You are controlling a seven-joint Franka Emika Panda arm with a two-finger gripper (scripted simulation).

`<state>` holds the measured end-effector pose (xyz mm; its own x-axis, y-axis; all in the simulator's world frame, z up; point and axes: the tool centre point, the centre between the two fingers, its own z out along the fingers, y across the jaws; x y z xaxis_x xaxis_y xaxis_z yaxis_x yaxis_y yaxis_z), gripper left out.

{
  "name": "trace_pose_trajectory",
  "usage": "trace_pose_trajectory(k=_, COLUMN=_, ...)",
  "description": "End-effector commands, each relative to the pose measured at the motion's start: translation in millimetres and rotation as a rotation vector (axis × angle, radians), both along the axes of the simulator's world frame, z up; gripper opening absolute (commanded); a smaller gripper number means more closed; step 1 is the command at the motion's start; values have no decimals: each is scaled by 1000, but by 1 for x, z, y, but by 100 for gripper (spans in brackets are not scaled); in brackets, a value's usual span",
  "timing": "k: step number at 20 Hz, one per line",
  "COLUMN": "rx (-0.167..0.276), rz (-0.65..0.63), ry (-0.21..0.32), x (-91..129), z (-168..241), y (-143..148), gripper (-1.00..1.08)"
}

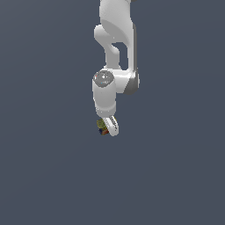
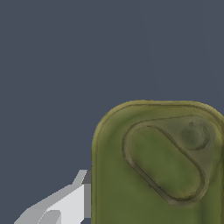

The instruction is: Pick up the object and move it to a goal position.

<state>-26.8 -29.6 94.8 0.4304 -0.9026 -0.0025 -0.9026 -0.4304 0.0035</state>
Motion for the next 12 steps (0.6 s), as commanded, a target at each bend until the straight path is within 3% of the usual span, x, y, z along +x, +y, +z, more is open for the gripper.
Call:
trace_pose_trajectory(k=1, rx=1, rz=0, ry=-5, x=-5, z=17, y=10, gripper=-100)
trace_pose_trajectory(k=12, rx=-1, rz=0, ry=-5, x=-44, z=110, y=70, gripper=-100)
